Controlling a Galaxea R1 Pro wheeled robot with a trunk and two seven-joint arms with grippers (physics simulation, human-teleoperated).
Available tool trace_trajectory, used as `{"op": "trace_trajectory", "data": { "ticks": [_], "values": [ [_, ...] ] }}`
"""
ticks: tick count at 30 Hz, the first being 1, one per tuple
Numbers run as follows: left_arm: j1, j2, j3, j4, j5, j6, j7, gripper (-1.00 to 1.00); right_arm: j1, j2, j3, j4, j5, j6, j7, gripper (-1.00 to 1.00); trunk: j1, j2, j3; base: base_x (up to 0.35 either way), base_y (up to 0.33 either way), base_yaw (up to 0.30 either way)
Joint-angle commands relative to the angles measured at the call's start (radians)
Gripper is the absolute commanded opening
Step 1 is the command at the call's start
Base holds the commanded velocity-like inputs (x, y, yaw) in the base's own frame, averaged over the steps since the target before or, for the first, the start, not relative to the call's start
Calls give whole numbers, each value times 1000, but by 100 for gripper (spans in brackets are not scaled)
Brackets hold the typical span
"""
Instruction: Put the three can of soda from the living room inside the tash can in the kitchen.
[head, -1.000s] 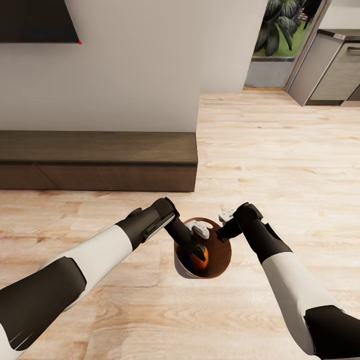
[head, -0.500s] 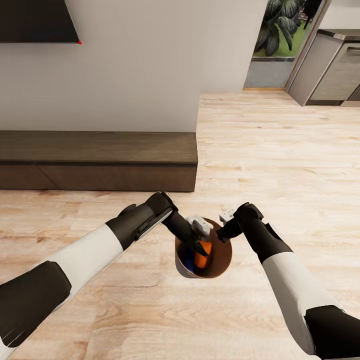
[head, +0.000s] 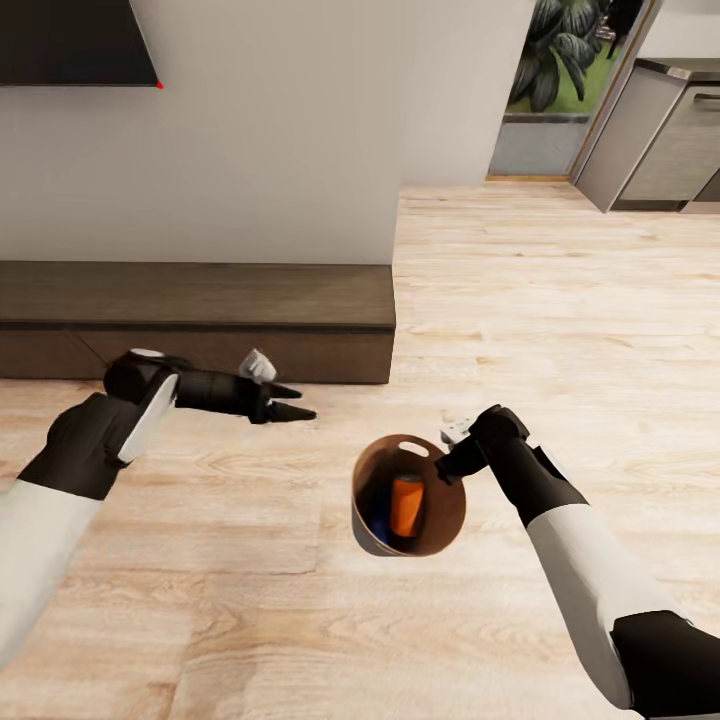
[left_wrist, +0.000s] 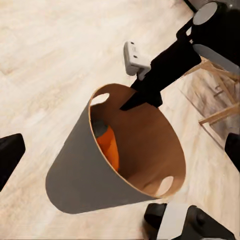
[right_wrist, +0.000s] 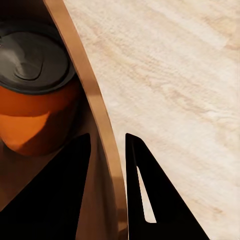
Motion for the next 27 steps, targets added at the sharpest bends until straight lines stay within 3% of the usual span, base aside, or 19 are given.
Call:
{"op": "trace_trajectory", "data": {
  "ticks": [1,2,4,7,9,10,15,16,19,21,24,25,27],
  "values": [
    [14,7,32,0,1,-14,-13,100,0,-1,-1,0,-22,10,8,-100,0,0,0,0,0,0],
    [45,15,90,1,1,-37,-29,100,0,-3,-4,0,-24,10,10,-100,0,0,0,0,0,0],
    [96,22,167,3,-3,-67,-42,100,0,-7,-9,-1,-26,10,14,-100,0,0,0,0,0,0],
    [148,25,214,15,-16,-118,-43,100,0,-25,-14,-2,-29,10,17,-100,0,0,0,0,0,0],
    [183,25,232,38,-29,-166,-40,100,0,-48,-20,-2,-30,10,20,-100,0,0,0,0,0,0],
    [212,24,243,73,-49,-214,-26,100,0,-73,-35,-2,-32,10,24,-100,0,0,0,0,0,0],
    [257,15,255,259,-142,-372,113,100,0,-143,-146,-2,-29,10,23,-100,0,0,0,0,0,0],
    [264,5,256,402,-166,-485,194,100,3,-172,-181,-5,-26,10,18,-100,0,0,0,0,0,0],
    [266,-8,257,535,-174,-579,279,100,9,-207,-198,-8,-29,5,16,-100,0,0,0,0,0,0],
    [267,-15,257,571,-177,-603,318,100,18,-222,-216,-9,-30,-21,16,-100,0,0,0,0,0,0],
    [268,-35,258,614,-180,-632,380,100,52,-234,-308,-9,-32,-91,16,-100,0,0,0,0,0,0],
    [269,-48,258,629,-180,-649,427,100,81,-236,-402,-9,-33,-164,16,-100,0,0,0,0,0,0],
    [269,-53,258,633,-180,-654,450,100,92,-236,-432,-8,-33,-191,15,-100,0,0,0,0,0,0]
  ]
}}
